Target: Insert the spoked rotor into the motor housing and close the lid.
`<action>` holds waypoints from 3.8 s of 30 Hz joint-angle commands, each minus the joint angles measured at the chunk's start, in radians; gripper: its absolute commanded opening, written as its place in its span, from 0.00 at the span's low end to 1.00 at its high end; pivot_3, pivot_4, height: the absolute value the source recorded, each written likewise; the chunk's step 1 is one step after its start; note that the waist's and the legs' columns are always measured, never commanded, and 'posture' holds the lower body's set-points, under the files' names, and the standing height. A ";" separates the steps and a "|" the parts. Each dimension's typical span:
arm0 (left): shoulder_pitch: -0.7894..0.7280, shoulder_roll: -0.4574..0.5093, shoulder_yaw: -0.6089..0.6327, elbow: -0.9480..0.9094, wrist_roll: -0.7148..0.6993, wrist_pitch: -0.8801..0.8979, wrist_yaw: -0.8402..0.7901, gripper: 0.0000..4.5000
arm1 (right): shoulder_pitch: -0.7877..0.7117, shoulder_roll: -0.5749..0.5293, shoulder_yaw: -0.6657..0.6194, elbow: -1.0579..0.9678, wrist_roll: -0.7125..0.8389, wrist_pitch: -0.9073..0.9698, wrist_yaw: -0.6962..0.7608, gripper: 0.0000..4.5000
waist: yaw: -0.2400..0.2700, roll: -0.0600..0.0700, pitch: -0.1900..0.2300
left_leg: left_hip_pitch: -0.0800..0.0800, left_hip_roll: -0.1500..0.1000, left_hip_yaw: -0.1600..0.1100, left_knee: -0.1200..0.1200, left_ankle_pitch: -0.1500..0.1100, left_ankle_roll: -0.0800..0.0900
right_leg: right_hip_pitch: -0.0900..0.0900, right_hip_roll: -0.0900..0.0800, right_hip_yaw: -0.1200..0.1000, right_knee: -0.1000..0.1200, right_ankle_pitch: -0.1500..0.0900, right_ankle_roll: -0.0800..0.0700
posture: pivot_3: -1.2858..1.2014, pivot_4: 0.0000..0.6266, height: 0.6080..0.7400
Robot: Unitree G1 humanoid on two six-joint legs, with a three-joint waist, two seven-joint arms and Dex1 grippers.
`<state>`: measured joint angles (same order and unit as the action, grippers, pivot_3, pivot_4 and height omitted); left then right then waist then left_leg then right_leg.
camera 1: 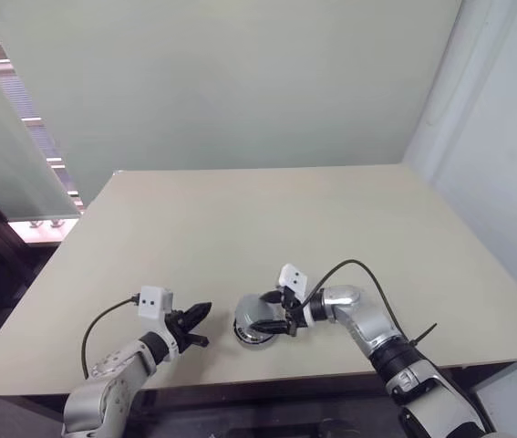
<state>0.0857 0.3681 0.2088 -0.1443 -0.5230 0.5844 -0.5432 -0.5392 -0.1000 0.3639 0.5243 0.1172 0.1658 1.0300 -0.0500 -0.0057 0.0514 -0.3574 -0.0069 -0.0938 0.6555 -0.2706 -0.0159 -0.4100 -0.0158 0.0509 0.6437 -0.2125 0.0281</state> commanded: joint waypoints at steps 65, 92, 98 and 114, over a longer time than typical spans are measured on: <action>0.025 0.113 -0.075 -0.055 -0.002 0.028 -0.127 0.00 | -0.199 -0.019 0.403 -0.174 -0.289 0.635 -0.082 0.72 | 0.000 0.004 -0.002 | 0.002 0.000 0.000 0.003 0.000 0.000 | 0.001 0.000 -0.001 0.002 0.000 -0.001 | 0.52 0.00 1.00; 0.017 0.107 -0.084 -0.045 0.006 0.015 -0.119 0.00 | -0.226 0.077 0.401 -0.060 -0.299 0.694 -0.119 0.72 | -0.026 0.007 -0.005 | 0.008 0.002 0.001 0.001 0.000 0.000 | 0.002 0.000 -0.002 0.003 0.000 -0.001 | 0.52 0.00 1.00; 0.012 0.106 -0.086 -0.039 0.007 0.013 -0.119 0.00 | -0.234 0.075 0.420 -0.042 -0.312 0.686 -0.119 0.72 | -0.026 0.008 -0.006 | 0.011 0.002 0.001 -0.004 0.000 0.000 | 0.003 0.000 -0.002 0.002 0.000 -0.002 | 0.52 0.00 1.00; 0.011 0.103 -0.098 -0.041 0.008 0.010 -0.118 0.00 | -0.265 0.079 0.394 0.048 -0.288 0.666 -0.045 0.72 | -0.026 0.009 -0.006 | 0.013 0.002 0.001 -0.005 0.000 0.000 | 0.004 0.000 -0.002 0.001 -0.001 -0.003 | 0.52 0.00 1.00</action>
<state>0.1123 0.4672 0.1023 -0.1655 -0.5209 0.6137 -0.6602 -0.8311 -0.0081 0.7202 0.5011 -0.1613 0.8079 0.9585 -0.0756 0.0035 0.0450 -0.3446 -0.0047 -0.0925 0.6499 -0.2707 -0.0161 -0.4059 -0.0162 0.0493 0.6449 -0.2138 0.0251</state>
